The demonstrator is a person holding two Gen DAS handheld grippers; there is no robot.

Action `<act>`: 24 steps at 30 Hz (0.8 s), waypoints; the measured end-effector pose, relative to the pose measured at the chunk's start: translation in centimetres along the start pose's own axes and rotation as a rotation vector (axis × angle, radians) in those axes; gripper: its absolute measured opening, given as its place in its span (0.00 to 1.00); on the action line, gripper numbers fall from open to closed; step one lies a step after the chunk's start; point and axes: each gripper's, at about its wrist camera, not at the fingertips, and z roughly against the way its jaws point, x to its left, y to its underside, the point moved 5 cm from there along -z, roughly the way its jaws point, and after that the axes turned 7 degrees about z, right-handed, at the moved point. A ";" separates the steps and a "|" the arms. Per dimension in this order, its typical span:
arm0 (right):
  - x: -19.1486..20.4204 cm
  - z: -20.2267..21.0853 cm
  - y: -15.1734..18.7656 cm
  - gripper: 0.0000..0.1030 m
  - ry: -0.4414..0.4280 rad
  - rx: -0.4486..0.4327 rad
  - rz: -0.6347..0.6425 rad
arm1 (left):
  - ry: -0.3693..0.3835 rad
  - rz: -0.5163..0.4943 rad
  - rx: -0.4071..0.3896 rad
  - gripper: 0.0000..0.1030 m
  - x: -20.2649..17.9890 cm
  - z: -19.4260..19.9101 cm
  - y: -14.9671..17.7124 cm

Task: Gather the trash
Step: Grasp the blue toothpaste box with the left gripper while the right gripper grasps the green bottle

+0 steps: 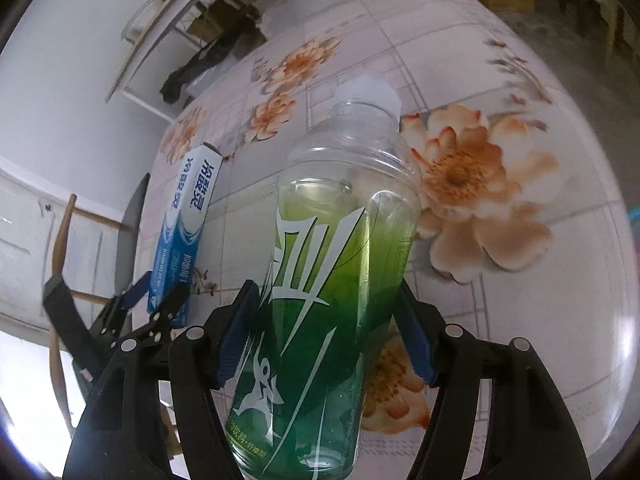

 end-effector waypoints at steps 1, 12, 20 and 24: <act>0.0 -0.1 0.0 0.61 -0.003 -0.006 -0.001 | 0.004 0.023 0.014 0.62 0.4 -0.3 -0.1; -0.3 1.1 1.0 0.61 0.028 0.018 0.078 | 0.106 0.102 0.086 0.45 1.2 3.0 3.6; 0.4 2.4 4.1 0.61 0.071 0.072 0.178 | 0.197 0.122 0.198 0.51 0.2 7.2 9.5; 0.6 2.4 4.4 0.63 0.081 0.067 0.172 | 0.202 0.125 0.119 0.68 -0.3 8.3 8.2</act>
